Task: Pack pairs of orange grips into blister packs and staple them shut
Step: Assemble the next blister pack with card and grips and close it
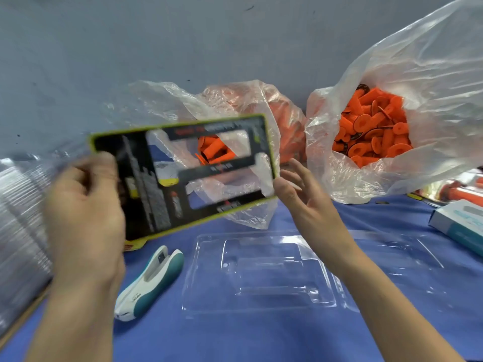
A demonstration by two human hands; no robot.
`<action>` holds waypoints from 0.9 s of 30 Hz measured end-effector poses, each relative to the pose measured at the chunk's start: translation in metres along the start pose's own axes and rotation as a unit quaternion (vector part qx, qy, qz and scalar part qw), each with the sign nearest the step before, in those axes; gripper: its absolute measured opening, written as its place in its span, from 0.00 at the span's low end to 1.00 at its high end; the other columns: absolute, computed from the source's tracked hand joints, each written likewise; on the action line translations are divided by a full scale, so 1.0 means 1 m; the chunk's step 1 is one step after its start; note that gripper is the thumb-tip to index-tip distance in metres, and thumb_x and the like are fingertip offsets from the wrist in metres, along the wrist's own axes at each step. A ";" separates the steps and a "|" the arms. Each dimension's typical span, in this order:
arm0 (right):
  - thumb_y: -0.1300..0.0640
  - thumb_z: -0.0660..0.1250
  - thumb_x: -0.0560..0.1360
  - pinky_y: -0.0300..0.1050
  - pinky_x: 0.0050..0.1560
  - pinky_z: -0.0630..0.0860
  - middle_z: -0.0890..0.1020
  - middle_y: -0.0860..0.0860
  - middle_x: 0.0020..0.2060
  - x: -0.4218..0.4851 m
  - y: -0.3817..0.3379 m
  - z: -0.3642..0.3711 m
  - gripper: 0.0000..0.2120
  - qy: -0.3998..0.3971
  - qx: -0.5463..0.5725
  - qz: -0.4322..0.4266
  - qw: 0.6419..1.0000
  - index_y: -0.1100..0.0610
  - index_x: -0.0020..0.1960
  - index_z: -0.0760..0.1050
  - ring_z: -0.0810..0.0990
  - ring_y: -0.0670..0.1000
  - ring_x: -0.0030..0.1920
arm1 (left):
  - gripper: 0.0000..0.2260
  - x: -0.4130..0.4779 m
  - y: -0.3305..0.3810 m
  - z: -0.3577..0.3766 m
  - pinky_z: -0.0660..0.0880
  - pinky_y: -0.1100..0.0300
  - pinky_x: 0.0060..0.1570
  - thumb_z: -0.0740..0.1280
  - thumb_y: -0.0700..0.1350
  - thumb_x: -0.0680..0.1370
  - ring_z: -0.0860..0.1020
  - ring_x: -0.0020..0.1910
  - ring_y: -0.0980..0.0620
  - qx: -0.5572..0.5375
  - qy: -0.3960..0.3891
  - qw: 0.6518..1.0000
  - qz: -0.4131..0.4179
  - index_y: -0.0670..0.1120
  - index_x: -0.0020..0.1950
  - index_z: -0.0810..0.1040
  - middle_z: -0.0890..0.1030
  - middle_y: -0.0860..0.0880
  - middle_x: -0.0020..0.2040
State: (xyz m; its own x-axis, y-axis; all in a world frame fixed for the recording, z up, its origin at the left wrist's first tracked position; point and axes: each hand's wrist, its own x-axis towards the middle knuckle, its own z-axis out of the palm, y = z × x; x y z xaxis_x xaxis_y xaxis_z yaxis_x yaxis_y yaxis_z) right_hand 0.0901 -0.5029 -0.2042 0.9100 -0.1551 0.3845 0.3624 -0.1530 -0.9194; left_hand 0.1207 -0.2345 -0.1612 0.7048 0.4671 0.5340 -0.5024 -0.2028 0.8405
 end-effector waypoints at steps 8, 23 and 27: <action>0.59 0.65 0.80 0.38 0.32 0.76 0.84 0.47 0.39 -0.007 0.013 -0.022 0.07 0.011 0.050 0.097 0.994 0.52 0.52 0.82 0.80 0.48 0.32 | 0.13 -0.040 -0.041 0.027 0.76 0.42 0.61 0.64 0.47 0.82 0.84 0.52 0.43 -0.095 -0.169 0.936 -0.293 0.39 0.54 0.81 0.85 0.40 0.49; 0.62 0.73 0.72 0.32 0.51 0.73 0.83 0.46 0.49 -0.026 0.020 -0.060 0.08 0.054 -0.027 -0.021 0.998 0.49 0.41 0.81 0.82 0.42 0.52 | 0.20 -0.056 -0.053 0.013 0.76 0.64 0.53 0.69 0.24 0.70 0.81 0.52 0.57 0.086 -0.275 0.954 0.083 0.51 0.41 0.77 0.84 0.56 0.49; 0.62 0.75 0.71 0.46 0.60 0.74 0.81 0.43 0.53 -0.033 0.027 -0.067 0.11 0.047 -0.096 -0.045 0.993 0.46 0.40 0.80 0.80 0.48 0.57 | 0.23 -0.062 -0.057 0.012 0.76 0.57 0.53 0.71 0.23 0.68 0.80 0.54 0.56 0.137 -0.276 0.935 0.177 0.54 0.41 0.75 0.82 0.61 0.51</action>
State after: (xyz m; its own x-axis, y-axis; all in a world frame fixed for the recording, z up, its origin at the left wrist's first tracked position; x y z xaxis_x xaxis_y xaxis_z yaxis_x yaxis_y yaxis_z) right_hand 0.0561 -0.5668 -0.2367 0.8497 -0.2217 0.4785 0.3875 -0.3529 -0.8516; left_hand 0.1115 -0.2625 -0.2412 0.7075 -0.1714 0.6856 -0.6597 -0.5082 0.5537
